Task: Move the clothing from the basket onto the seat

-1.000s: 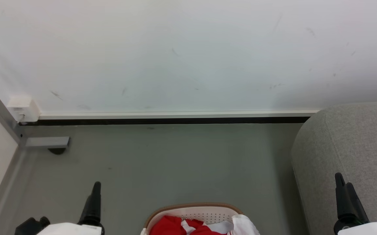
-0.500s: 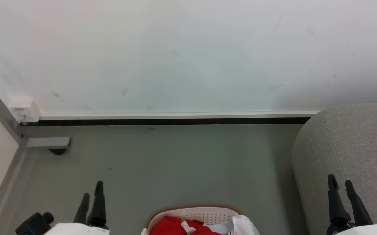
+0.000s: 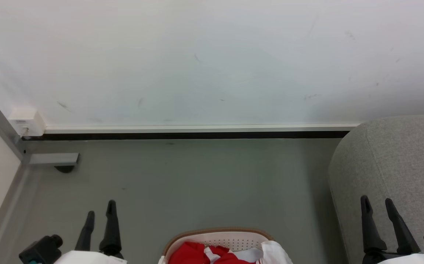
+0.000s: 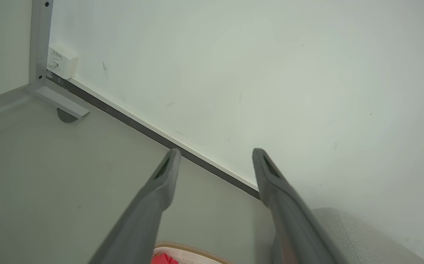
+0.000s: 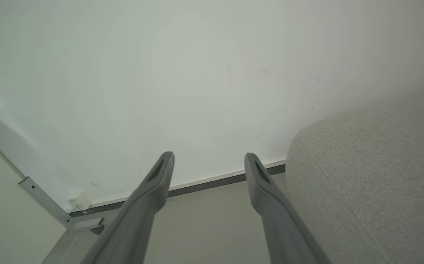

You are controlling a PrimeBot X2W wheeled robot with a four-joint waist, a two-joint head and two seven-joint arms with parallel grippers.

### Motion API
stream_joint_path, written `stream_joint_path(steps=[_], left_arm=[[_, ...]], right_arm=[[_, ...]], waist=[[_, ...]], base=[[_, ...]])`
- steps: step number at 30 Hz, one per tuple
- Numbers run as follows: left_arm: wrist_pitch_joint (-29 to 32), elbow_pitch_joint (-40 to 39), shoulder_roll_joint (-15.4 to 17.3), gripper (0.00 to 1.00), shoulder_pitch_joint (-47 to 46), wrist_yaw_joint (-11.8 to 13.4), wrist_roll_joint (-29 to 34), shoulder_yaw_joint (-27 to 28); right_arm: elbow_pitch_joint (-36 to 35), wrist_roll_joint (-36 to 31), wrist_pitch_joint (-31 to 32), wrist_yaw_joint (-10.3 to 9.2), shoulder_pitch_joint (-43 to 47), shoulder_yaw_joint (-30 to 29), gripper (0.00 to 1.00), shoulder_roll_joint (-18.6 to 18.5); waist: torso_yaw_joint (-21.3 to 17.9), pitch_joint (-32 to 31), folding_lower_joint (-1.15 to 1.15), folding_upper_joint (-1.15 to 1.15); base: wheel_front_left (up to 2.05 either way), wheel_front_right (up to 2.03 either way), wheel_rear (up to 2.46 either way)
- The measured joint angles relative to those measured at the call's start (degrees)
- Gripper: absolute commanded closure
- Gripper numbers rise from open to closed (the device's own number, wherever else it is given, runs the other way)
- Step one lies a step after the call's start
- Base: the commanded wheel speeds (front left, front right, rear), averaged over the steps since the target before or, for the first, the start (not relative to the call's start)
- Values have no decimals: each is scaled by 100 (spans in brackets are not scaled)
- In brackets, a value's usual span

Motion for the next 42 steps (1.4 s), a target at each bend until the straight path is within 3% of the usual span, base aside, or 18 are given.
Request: stream_joint_path(steps=[15,42], left_arm=[[-215,-175,48,0,59,109,1054,-104],[-563,-163,177,0,237,77,2330,-130]], right_arm=[[-130,-935,-233,0,67,19,0,7],[78,-1570,-586,0,169,-276,0,31]], waist=[[11,2,0,0],[-20,-25,0,0]], base=[[0,0,0],[0,0,0]])
